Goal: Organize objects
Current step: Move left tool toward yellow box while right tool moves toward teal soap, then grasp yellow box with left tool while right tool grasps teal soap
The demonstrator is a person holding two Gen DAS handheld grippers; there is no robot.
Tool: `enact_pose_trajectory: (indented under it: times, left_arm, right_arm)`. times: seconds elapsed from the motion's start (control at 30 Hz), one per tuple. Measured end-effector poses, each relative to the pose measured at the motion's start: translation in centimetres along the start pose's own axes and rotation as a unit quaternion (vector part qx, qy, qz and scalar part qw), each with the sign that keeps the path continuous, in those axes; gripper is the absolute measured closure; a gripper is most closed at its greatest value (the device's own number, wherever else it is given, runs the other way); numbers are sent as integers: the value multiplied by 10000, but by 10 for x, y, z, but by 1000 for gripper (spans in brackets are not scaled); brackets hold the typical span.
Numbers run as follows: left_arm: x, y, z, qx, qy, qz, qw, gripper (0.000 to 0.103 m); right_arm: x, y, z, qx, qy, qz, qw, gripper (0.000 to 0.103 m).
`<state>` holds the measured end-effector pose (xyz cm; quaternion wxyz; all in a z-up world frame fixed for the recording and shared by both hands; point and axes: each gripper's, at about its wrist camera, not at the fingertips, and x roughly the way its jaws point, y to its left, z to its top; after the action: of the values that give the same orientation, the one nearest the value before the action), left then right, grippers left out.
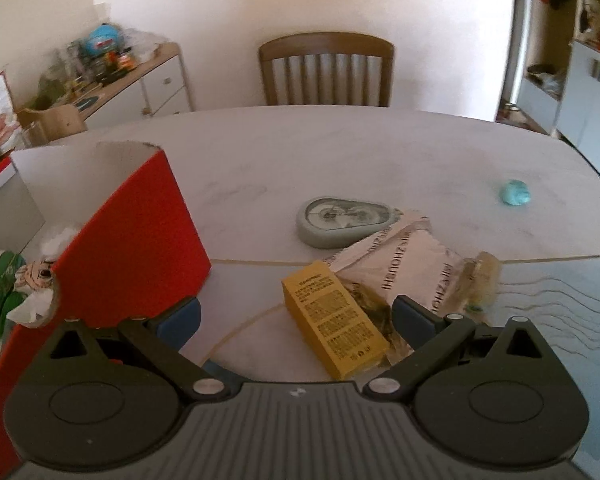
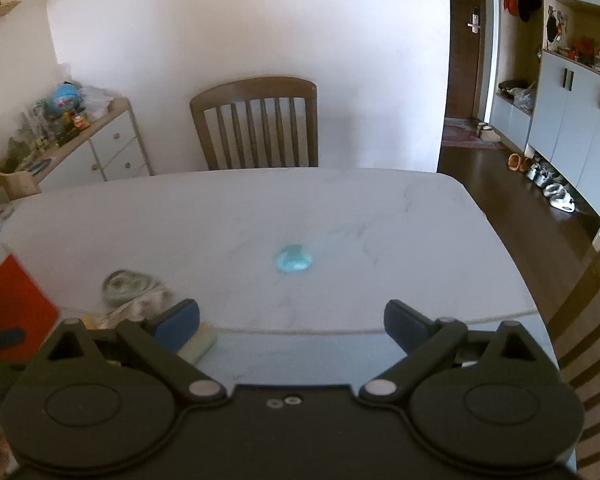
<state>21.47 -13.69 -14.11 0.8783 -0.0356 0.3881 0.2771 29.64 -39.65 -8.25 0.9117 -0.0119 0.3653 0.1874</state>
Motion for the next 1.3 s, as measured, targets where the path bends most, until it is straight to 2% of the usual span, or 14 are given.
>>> enact_pose_trajectory:
  times: [0.17, 0.47, 0.57, 0.67, 0.8, 0.9, 0.97, 1.07, 1.13, 1.2, 1.27, 1.3]
  left_arm:
    - [10, -5, -3, 89, -75, 383, 9992, 1]
    - [20, -1, 0, -226, 2, 355, 9991, 2]
    - [22, 3, -1, -395, 121, 283, 9987, 2]
    - [21, 6, -3, -472, 128, 172, 9987, 9]
    - [18, 6, -4, -574, 166, 0, 9982, 25]
    - [17, 7, -4, -687, 239, -130, 9973, 29]
    - [19, 9, -3, -775, 292, -189, 9964, 30]
    - [19, 11, -1, -853, 345, -390, 9950, 50]
    - [18, 11, 1, -858, 385, -451, 9945, 55]
    - [19, 12, 2, -915, 437, -559, 9933, 65]
    - [19, 13, 4, -974, 491, -599, 9922, 66]
    - [19, 14, 4, -1001, 502, -615, 9918, 67]
  right_arm:
    - [35, -3, 11, -70, 15, -48, 10000, 7]
    - [79, 3, 21, -337, 85, -128, 9993, 13]
    - [96, 2, 22, -369, 184, -225, 9989, 22]
    - [110, 2, 21, -362, 267, -261, 9986, 25]
    - [123, 5, 16, -468, 347, -335, 9977, 29]
    - [128, 6, 14, -524, 377, -377, 9972, 33]
    - [131, 6, 13, -542, 389, -389, 9970, 38]
    - [135, 4, 12, -539, 431, -394, 9968, 47]
    - [136, 3, 11, -509, 422, -371, 9971, 51]
    - [135, 4, 11, -508, 412, -341, 9973, 57]
    - [135, 5, 12, -521, 409, -305, 9973, 66]
    - [134, 5, 12, -513, 419, -280, 9974, 66]
